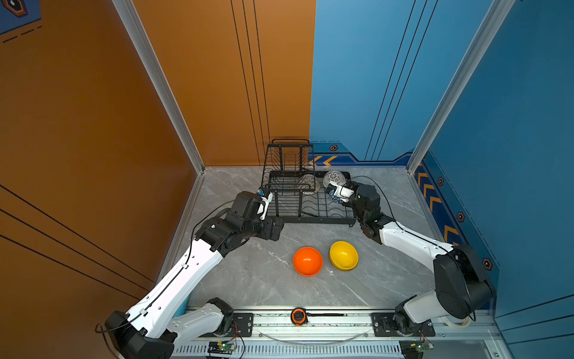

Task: Load bowls into a dish rack
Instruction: Place the bowl in the dish rack.

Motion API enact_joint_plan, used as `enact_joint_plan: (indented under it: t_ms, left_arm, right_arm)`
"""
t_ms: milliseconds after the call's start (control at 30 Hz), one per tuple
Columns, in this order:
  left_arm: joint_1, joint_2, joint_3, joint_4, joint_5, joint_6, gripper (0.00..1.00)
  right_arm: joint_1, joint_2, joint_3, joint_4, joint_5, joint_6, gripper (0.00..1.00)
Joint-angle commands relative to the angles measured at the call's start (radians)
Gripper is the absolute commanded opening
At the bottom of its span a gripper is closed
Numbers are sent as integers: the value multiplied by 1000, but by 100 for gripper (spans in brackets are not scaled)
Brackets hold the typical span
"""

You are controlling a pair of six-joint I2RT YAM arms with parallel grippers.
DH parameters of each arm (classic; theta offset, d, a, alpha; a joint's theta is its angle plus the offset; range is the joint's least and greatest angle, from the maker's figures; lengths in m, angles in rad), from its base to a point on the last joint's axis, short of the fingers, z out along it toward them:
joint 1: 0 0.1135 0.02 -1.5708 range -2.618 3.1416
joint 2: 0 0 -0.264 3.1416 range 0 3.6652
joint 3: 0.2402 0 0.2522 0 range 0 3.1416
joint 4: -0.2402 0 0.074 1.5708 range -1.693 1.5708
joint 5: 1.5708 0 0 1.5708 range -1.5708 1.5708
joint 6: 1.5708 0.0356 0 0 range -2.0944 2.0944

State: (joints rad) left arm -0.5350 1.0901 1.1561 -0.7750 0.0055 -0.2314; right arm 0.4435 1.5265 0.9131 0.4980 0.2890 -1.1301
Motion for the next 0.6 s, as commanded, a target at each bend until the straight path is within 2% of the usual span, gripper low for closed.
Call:
enact_joint_plan:
  t_ms: [0, 333, 567]
  left_arm:
    - [12, -9, 23, -21, 15, 14, 98]
    - [22, 10, 43, -36, 17, 29, 98]
    - [37, 19, 43, -45, 24, 38, 98]
  right_arm:
    - [-12, 46, 60, 128, -15, -16, 0]
    - [-41, 215, 148, 217, -37, -46, 0]
    - [-33, 274, 177, 223, -74, -63, 0]
